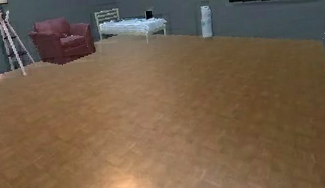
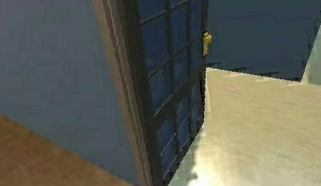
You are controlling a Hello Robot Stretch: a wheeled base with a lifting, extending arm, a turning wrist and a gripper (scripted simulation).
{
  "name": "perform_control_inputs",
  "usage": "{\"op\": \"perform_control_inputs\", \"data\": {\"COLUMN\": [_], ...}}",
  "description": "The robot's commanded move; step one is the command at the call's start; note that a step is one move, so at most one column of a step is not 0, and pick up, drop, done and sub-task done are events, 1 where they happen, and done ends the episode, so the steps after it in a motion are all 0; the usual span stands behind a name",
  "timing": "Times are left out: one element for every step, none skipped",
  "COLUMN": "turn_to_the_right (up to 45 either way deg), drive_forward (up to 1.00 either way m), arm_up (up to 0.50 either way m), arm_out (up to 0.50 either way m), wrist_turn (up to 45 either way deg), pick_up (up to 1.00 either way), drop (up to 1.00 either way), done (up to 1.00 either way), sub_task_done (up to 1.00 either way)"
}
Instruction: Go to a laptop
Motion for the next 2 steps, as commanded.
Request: {"op": "perform_control_inputs", "data": {"turn_to_the_right": [0.0,0.0], "drive_forward": [1.00,1.00], "arm_up": [0.00,0.00], "arm_out": [0.00,0.00], "wrist_turn": [0.0,0.0], "pick_up": [0.00,0.00], "drop": [0.00,0.00], "done": [0.00,0.00], "sub_task_done": [0.00,0.00]}}
